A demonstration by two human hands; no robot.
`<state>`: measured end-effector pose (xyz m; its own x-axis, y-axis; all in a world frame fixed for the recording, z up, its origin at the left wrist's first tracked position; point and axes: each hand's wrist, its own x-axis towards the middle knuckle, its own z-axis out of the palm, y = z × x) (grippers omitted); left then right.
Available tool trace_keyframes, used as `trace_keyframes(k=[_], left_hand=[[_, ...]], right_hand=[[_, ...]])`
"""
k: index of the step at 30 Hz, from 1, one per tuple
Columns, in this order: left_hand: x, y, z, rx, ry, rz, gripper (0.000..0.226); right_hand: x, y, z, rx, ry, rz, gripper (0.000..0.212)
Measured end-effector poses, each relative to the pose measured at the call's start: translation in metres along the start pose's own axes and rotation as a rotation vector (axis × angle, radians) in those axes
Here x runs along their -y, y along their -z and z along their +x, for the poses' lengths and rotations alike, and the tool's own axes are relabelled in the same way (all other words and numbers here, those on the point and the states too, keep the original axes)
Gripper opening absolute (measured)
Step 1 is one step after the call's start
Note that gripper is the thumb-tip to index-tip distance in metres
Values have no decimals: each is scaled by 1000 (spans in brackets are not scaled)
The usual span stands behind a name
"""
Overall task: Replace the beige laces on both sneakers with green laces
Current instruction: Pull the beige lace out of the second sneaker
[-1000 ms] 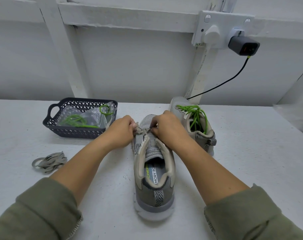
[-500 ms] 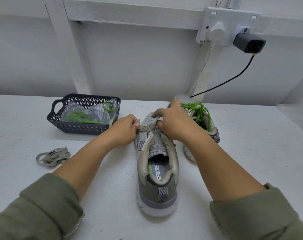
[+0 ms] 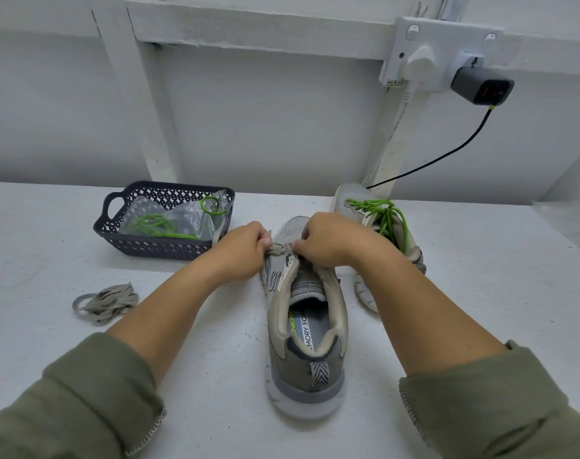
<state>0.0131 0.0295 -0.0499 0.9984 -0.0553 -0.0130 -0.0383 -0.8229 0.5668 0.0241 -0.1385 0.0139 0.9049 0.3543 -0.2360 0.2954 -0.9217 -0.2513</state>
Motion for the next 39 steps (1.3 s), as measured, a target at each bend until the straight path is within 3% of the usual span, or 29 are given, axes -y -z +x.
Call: trace_keyframes(k=[8,11,13,15,17,21,23,28,29,34,39], left_hand=[[-1,-1,-1,3,3,9,14],[0,-2,-1,2,6,6,15],[0,-2,0,-4,3,12,14],[-1,-2,-1,-5,6,15,14],[-2,-2,-1,-6,11,11,14],[-2,-4,-2,-19,14,5,13],[-2,-4,-2,-24,13,3,12],[-2,-3,-3,-25,8,4,13],[-2,-3,-3,-23,8,7,13],[-1,-4,-4,-24,12,-7,15],[-2,-4,-5,-38,20,-13,12]], right_hand=[[11,3,2,108,3,-111,29],[9,5,-3,77,-14,-103,30],[4,1,-3,-45,-35,-39,23],[0,-6,-3,-252,-78,-113,11],[-3,-13,-6,-378,-95,-206,15],[0,-11,-6,-313,-108,-234,28],[3,-6,1,-322,-30,-241,27],[7,-5,16,-111,76,-145,17],[5,-4,16,-109,68,-160,8],[-3,-3,7,-73,86,-102,24],[-1,-24,17,-170,-24,11,23]])
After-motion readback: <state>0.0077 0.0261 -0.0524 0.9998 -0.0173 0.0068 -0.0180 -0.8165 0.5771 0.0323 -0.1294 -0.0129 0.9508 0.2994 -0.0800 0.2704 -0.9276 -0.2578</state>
